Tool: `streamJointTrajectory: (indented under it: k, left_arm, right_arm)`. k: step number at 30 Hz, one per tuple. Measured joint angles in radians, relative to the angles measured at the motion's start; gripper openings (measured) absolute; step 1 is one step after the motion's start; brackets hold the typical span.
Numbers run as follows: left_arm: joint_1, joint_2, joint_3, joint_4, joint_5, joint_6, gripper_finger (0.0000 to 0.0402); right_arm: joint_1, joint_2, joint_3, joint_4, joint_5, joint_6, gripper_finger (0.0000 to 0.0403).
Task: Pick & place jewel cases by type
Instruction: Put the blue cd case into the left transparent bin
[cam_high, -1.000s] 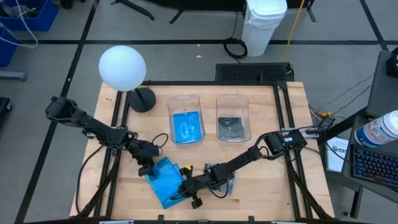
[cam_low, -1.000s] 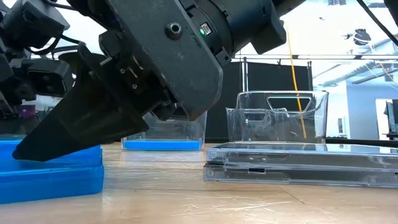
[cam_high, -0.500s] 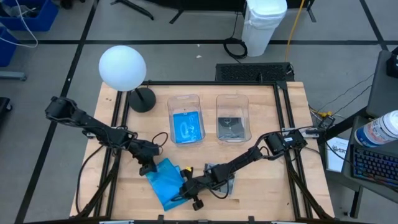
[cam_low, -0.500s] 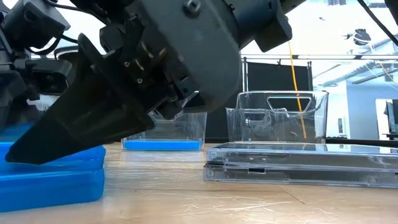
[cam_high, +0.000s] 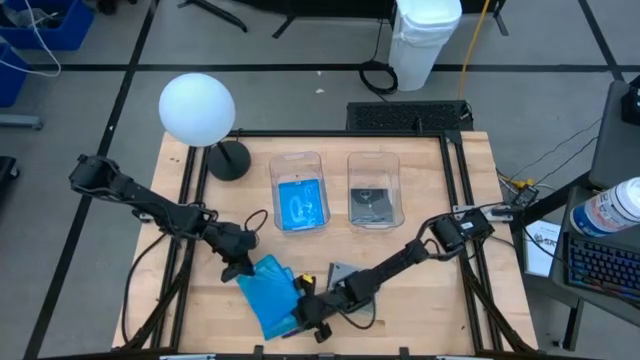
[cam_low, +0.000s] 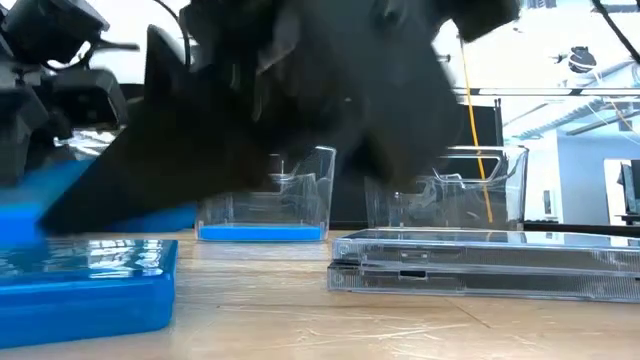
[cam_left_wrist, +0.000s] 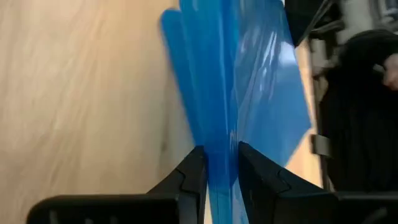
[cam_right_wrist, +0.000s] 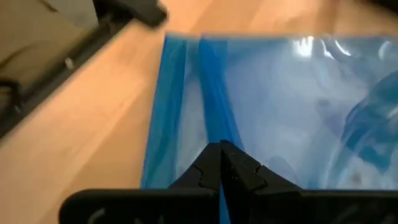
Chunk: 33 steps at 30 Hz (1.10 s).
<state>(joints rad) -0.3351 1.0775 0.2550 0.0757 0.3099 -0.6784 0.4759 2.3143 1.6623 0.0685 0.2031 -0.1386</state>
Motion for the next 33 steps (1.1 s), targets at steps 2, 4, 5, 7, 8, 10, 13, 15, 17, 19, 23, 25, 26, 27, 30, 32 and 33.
streamJointTrajectory:
  k: [2, 4, 5, 7, 8, 10, 13, 15, 17, 19, 23, 25, 26, 27, 30, 32, 33]
  left_arm:
    - [-0.001, -0.038, 0.0, 0.0, 0.0, 0.021, 0.0072]
    - [-0.001, -0.073, 0.0, -0.003, -0.001, 0.034, 0.0071]
    - [-0.001, -0.091, 0.0, -0.006, -0.002, 0.034, 0.0071]
    - [-0.001, -0.122, 0.001, -0.009, -0.005, 0.036, 0.007]
    - [-0.001, -0.137, 0.006, -0.021, -0.006, 0.046, 0.007]
    - [-0.001, -0.166, 0.03, -0.074, -0.018, 0.077, 0.0069]
    - [-0.002, -0.198, 0.093, -0.171, -0.058, 0.152, 0.0069]
    - [-0.001, -0.208, 0.15, -0.253, -0.089, 0.206, 0.0069]
    - [-0.001, -0.212, 0.218, -0.347, -0.129, 0.249, 0.0068]
    - [0.0, -0.211, 0.285, -0.418, -0.155, 0.277, 0.0068]
    - [0.0, -0.211, 0.404, -0.537, -0.182, 0.315, 0.0064]
    - [-0.001, -0.211, 0.457, -0.592, -0.205, 0.329, 0.0052]
    - [0.001, -0.211, 0.482, -0.616, -0.218, 0.333, 0.0048]
    - [0.001, -0.211, 0.504, -0.633, -0.231, 0.339, 0.0048]
    - [0.019, -0.211, 0.571, -0.703, -0.258, 0.36, 0.0048]
    - [0.041, -0.207, 0.625, -0.758, -0.268, 0.372, 0.0048]
    - [0.056, -0.201, 0.655, -0.8, -0.277, 0.381, 0.0048]
  right_arm:
    - [0.011, -0.029, 0.0, -0.017, 0.014, -0.012, 0.0]
    - [0.015, -0.052, 0.001, -0.039, 0.012, -0.009, 0.0]
    - [0.016, -0.062, 0.001, -0.052, 0.016, -0.008, 0.0]
    - [0.024, -0.082, -0.01, -0.06, 0.019, -0.007, 0.0]
    - [0.029, -0.093, -0.021, -0.048, 0.027, -0.007, 0.0]
    - [0.046, -0.123, -0.047, -0.045, 0.081, -0.011, 0.0]
    - [0.076, -0.183, -0.1, -0.033, 0.181, -0.009, 0.0]
    - [0.094, -0.233, -0.148, -0.01, 0.224, 0.002, 0.0]
    - [0.111, -0.288, -0.204, 0.021, 0.259, 0.017, 0.0]
    - [0.132, -0.35, -0.269, 0.066, 0.288, 0.03, 0.0]
    - [0.169, -0.464, -0.415, 0.196, 0.3, 0.047, 0.0]
    - [0.179, -0.503, -0.49, 0.293, 0.3, 0.047, 0.0]
    - [0.183, -0.526, -0.531, 0.329, 0.301, 0.043, 0.0]
    - [0.187, -0.542, -0.567, 0.373, 0.305, 0.043, 0.0]
    - [0.197, -0.592, -0.658, 0.466, 0.321, 0.051, 0.0]
    - [0.204, -0.619, -0.703, 0.509, 0.328, 0.058, 0.0]
    - [0.205, -0.635, -0.724, 0.517, 0.326, 0.064, 0.0]
